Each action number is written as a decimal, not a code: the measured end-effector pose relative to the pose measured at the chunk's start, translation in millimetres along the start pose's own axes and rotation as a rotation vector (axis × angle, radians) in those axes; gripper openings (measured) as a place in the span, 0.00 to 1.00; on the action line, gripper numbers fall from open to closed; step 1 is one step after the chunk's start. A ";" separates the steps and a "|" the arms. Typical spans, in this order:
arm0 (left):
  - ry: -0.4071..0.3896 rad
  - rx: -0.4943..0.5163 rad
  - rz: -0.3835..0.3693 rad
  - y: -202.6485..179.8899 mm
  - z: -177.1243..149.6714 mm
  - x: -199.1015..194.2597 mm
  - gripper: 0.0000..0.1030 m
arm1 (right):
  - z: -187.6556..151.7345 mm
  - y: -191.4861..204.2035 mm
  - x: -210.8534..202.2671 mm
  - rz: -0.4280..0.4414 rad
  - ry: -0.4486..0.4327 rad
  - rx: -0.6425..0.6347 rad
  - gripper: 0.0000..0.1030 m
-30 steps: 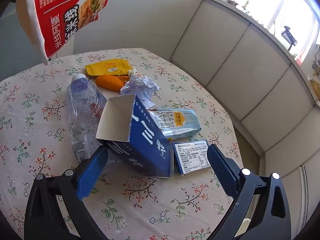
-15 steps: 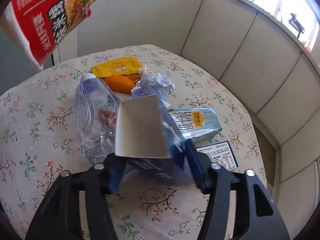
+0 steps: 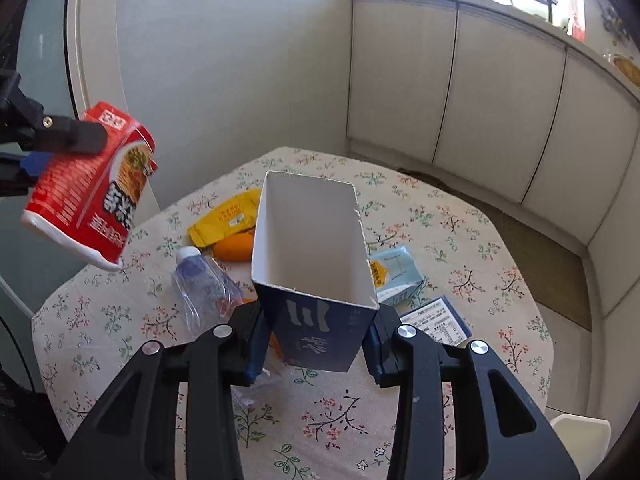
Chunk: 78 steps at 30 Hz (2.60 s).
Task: Collect trash
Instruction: 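Carry the bag and carton over the bin and release both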
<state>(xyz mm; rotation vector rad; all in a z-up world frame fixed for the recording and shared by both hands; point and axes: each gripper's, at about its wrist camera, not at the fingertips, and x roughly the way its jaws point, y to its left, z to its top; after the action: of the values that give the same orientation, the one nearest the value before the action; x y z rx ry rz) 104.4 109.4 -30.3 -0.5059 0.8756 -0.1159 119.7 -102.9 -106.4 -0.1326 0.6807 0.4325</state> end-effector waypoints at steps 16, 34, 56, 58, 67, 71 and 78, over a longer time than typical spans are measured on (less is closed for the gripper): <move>-0.035 0.114 -0.074 -50.1 -8.6 4.8 0.32 | 18.4 -22.5 -81.2 -0.060 -0.199 0.042 0.38; 0.026 0.232 -0.168 -121.2 -39.7 44.3 0.32 | -13.1 -101.6 -153.6 -0.395 -0.285 0.207 0.38; 0.126 0.408 -0.279 -232.1 -116.0 96.6 0.32 | -116.4 -209.2 -202.5 -0.760 -0.072 0.542 0.71; 0.136 0.420 -0.290 -241.3 -122.9 101.7 0.32 | -120.9 -213.9 -210.8 -0.790 -0.086 0.551 0.74; 0.203 0.473 -0.346 -281.8 -162.9 127.1 0.32 | -139.8 -236.7 -237.2 -0.919 -0.108 0.590 0.85; 0.247 0.515 -0.375 -302.3 -185.3 139.0 0.32 | -147.4 -245.8 -244.9 -0.952 -0.102 0.609 0.86; 0.291 0.612 -0.418 -326.0 -219.4 146.0 0.32 | -155.9 -256.3 -260.2 -1.017 -0.126 0.654 0.88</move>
<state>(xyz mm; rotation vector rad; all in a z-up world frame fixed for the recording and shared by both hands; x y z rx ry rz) 66.2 -302.8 -96.8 -0.0872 0.9506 -0.8305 -41.1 -463.9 -67.1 0.1729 0.5212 -0.7542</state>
